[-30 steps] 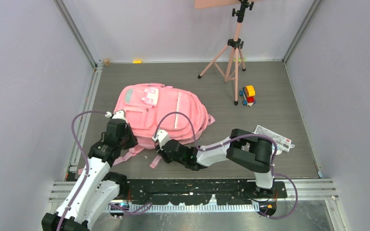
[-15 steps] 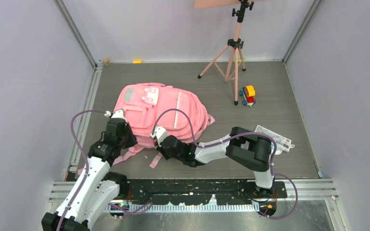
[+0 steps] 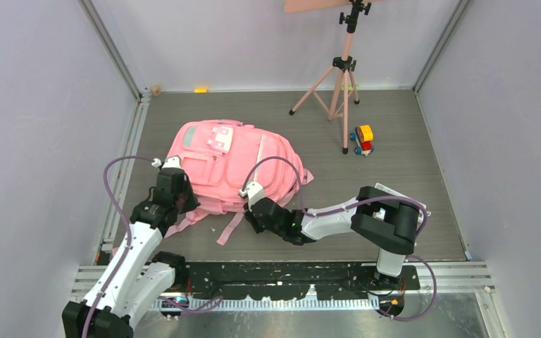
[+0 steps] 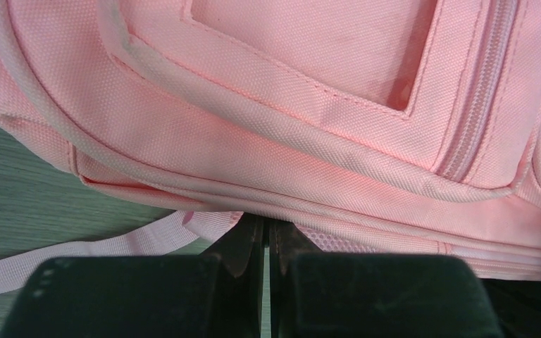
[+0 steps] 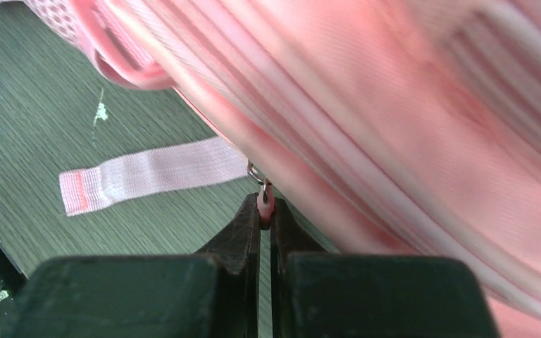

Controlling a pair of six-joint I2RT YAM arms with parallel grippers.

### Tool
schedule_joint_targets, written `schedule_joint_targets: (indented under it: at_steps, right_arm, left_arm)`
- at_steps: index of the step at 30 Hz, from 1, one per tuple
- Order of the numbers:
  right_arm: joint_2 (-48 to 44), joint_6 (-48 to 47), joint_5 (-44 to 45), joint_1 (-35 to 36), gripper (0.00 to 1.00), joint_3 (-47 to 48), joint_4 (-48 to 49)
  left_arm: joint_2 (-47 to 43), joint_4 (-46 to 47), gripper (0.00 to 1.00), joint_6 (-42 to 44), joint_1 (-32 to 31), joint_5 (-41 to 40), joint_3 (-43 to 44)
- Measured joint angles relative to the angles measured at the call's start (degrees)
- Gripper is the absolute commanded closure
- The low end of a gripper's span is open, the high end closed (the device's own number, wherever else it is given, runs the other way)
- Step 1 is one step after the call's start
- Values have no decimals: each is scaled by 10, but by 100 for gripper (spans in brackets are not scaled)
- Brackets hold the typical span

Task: Pack the student bag
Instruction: Zip the student bag at the center of the board.

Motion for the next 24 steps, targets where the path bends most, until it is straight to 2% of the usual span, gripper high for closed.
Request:
schedule_joint_targets:
  at_steps: [12, 19, 24]
  right_arm:
    - [-90, 41, 10, -34, 100, -69, -42]
    - [-143, 52, 23, -62, 100, -106, -70]
    - [-155, 57, 21, -74, 100, -115, -73]
  left_arm:
    - [101, 79, 100, 1, 65, 18, 25]
    - [213, 165, 100, 16, 97, 31, 64]
    - [318, 221, 100, 32, 101, 49, 123]
